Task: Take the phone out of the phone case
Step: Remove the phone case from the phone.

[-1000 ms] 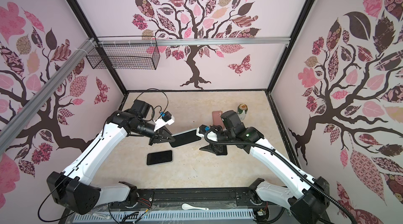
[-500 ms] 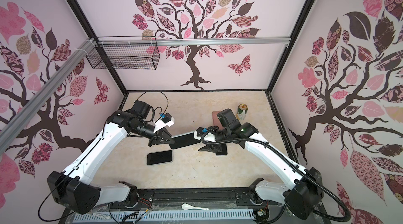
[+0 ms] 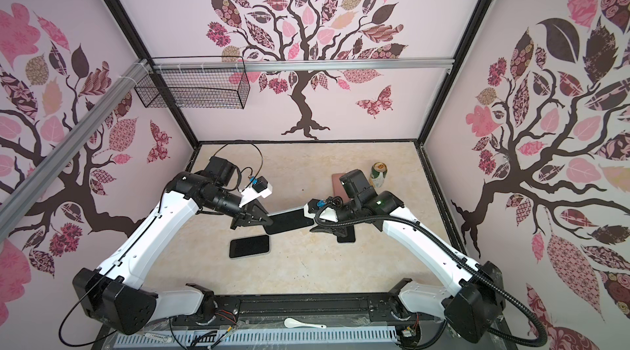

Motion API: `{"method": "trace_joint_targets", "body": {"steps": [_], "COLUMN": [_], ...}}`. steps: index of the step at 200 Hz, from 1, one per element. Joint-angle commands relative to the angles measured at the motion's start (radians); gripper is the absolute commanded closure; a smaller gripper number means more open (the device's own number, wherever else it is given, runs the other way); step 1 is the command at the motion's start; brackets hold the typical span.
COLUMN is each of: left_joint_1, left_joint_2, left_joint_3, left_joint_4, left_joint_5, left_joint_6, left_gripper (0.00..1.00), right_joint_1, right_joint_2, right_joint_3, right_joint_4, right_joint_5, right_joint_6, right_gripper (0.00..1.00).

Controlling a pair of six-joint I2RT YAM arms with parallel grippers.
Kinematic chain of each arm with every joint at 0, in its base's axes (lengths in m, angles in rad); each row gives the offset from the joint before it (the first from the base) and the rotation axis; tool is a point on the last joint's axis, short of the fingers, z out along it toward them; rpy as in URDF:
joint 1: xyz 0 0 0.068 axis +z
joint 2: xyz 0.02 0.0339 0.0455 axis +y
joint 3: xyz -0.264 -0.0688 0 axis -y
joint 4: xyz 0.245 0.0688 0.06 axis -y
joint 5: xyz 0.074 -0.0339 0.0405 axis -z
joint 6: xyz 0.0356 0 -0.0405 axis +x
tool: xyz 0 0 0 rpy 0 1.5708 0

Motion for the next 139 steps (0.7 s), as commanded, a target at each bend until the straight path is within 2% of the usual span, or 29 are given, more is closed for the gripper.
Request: {"method": "trace_joint_targets", "body": {"steps": [1,39,118,139], "left_joint_1": [0.005,0.003,0.001,0.000], "left_joint_2": [-0.002,0.005,0.009,0.024], "left_joint_3": [0.057,0.061,0.073,0.088], "left_joint_4": [0.020,0.018,-0.005,-0.033], "left_joint_5": [0.042,0.048,0.058,0.072], "left_joint_6": [0.014,0.014,0.028,0.050], "left_gripper": [1.00,1.00,1.00,1.00], "right_joint_1": [0.003,0.005,0.018,0.028], "right_joint_2": [0.019,0.022,0.032,0.026], "right_joint_3": [0.037,0.048,0.052,0.051], "right_joint_4": [-0.052,-0.063,-0.066,-0.053], "right_joint_5": [-0.056,-0.058,-0.060,-0.054], "right_joint_6": [-0.017,-0.019,-0.023,-0.027], "right_gripper": [0.70,0.82,1.00,1.00]}}
